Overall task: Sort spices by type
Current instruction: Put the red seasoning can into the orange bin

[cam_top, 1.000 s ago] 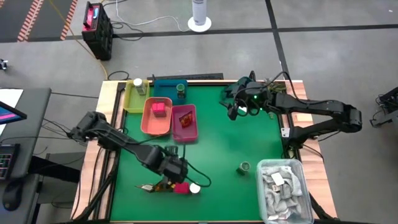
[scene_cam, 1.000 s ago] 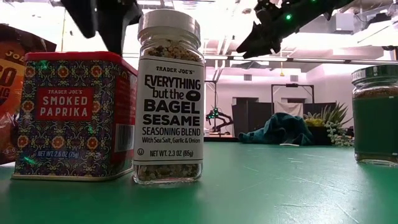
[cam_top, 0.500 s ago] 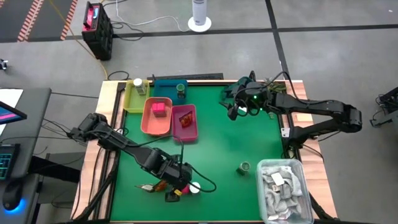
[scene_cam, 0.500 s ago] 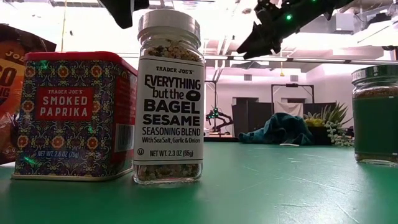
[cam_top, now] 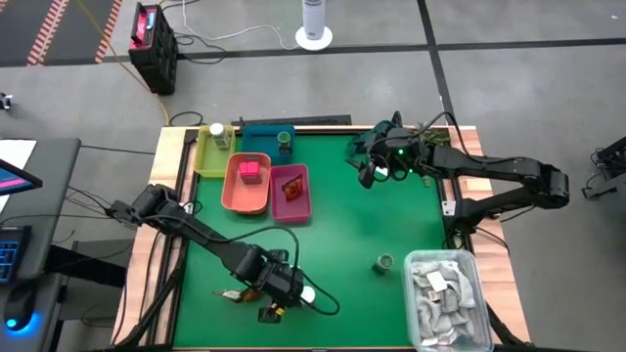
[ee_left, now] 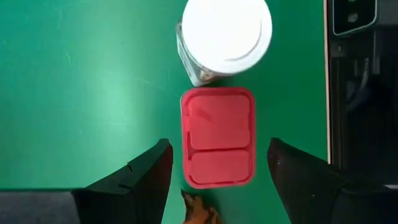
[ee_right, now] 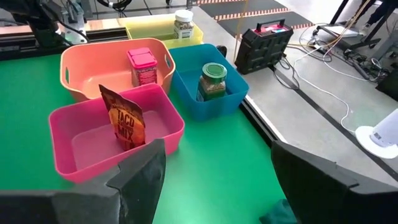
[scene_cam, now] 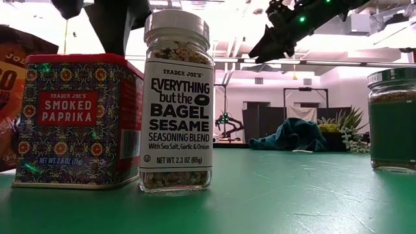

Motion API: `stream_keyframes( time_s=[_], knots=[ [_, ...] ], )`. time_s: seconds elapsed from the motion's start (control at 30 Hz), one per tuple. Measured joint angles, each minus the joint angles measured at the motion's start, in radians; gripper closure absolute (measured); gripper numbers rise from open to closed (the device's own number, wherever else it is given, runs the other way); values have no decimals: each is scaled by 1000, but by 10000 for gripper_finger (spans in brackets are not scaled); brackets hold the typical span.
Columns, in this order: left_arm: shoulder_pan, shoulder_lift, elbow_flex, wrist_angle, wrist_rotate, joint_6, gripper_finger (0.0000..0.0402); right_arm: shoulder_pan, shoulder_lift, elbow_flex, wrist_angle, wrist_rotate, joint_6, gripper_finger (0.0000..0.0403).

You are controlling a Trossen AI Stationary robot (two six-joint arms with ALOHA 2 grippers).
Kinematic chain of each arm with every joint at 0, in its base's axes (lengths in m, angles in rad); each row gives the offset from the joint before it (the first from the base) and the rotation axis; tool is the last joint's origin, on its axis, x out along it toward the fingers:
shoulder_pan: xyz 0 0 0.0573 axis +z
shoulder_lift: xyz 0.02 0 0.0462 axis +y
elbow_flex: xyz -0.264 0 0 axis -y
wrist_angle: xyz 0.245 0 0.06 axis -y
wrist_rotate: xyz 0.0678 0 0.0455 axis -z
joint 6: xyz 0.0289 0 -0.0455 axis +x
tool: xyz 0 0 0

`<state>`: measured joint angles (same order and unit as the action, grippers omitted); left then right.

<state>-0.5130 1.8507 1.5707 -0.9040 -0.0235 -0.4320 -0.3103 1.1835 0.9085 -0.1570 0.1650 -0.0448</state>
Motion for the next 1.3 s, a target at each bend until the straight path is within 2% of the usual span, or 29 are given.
stream_keyframes(
  time_s=[0.2,0.43,0.57,0.93,1.3],
  knots=[
    [7,0,-2,0,-1,4,143,2,0,0,1,0,0,86],
    [8,0,-3,8,-1,68,78,2,0,0,0,0,1,86],
    [8,0,-4,32,-42,61,52,2,0,0,0,0,3,86],
    [4,0,-5,48,-68,-18,53,1,0,0,0,0,3,86],
    [-40,63,0,45,-108,-55,54,-13,0,1,19,0,-2,86]
  ],
)
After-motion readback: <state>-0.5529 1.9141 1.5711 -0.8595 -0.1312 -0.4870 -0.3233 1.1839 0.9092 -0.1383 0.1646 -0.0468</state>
